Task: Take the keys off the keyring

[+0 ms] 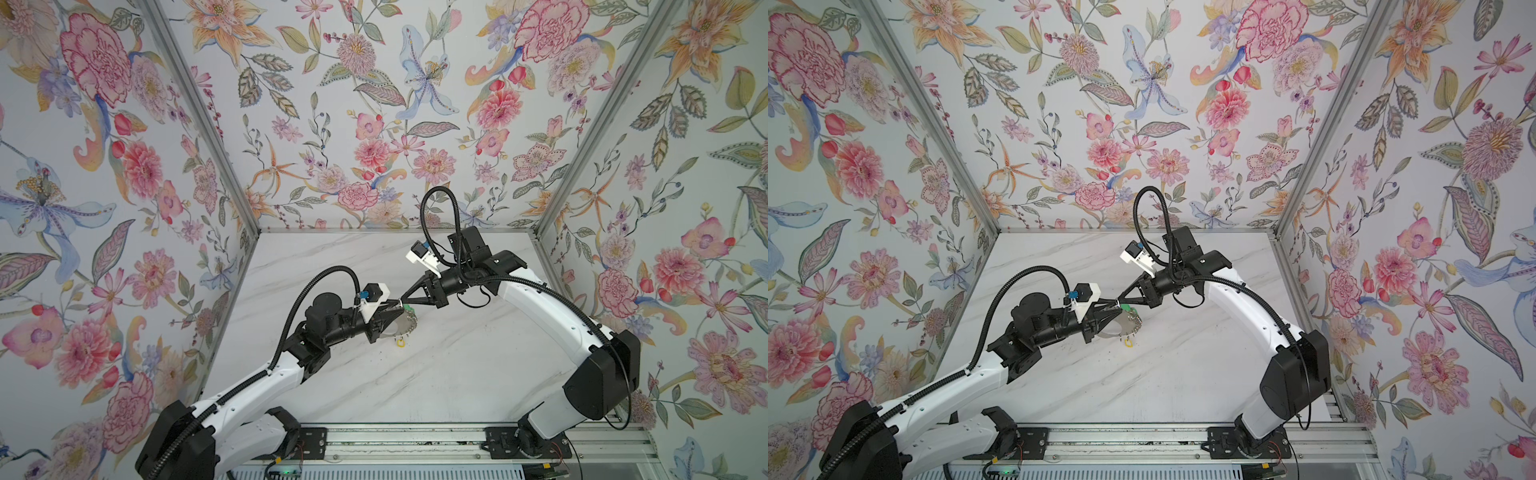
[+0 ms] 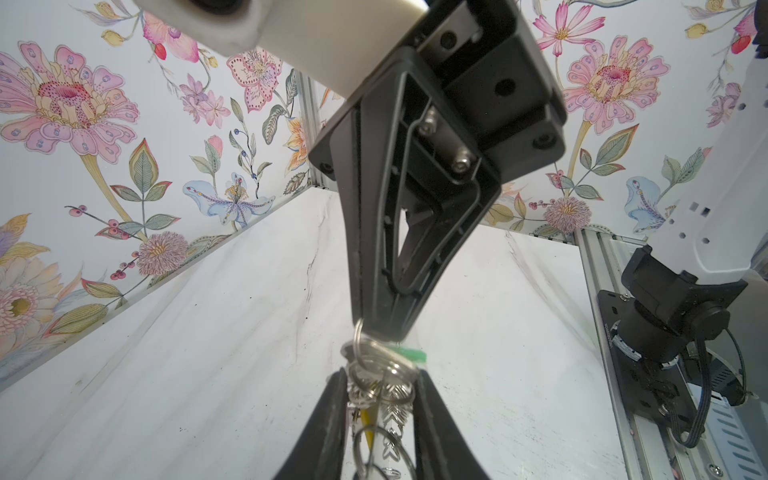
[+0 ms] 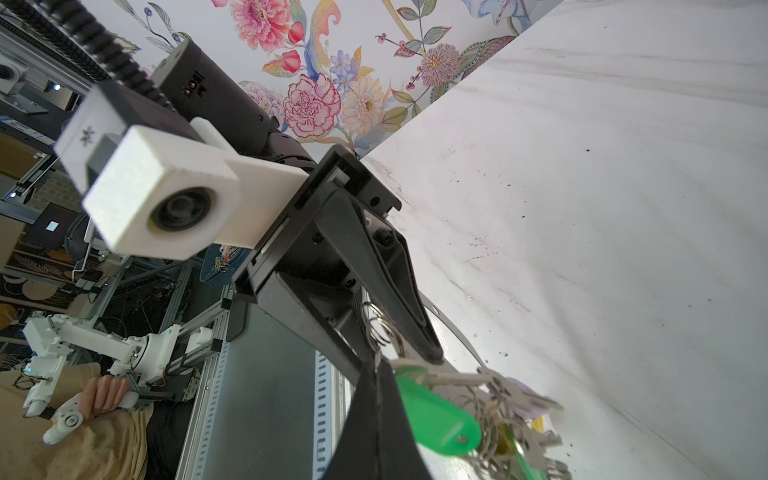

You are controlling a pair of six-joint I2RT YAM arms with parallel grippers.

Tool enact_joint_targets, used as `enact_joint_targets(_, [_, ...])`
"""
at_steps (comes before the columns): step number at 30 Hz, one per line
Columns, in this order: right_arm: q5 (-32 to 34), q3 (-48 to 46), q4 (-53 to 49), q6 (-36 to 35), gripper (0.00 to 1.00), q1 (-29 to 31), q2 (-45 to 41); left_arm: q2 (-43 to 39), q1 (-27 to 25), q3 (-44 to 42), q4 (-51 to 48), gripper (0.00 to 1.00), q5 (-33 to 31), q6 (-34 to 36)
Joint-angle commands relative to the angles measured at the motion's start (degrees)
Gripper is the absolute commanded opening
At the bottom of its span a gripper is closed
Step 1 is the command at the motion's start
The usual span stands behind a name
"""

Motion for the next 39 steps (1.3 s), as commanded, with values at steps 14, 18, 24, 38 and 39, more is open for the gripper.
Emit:
enact_joint_targets(14, [-1.09, -2.25, 0.04, -1.13, 0.00, -0.04, -2.93, -2.01, -0.47, -0.63, -0.35, 0.22, -4.47, 0.74])
enact_joint_targets(18, [-0.70, -3.31, -0.03, -1.13, 0.00, 0.09, -3.73, -1.94, -0.47, -0.41, -0.41, 0.21, -4.78, 0.79])
enact_joint_targets(24, [0.66, -3.24, -1.28, -1.83, 0.00, 0.66, -3.16, -2.07, -0.47, -0.22, -0.17, 0.21, -5.17, 0.79])
enact_joint_targets(38, [-3.50, -1.52, -3.46, -4.86, 0.00, -3.95, -1.35, -6.33, -0.47, 1.12, -5.09, 0.59, -3.59, -1.35])
enact_joint_targets(39, [-4.03, -1.16, -4.18, -5.49, 0.00, -3.78, -0.80, -6.89, -0.47, 0.93, -5.38, 0.62, -3.67, -1.56])
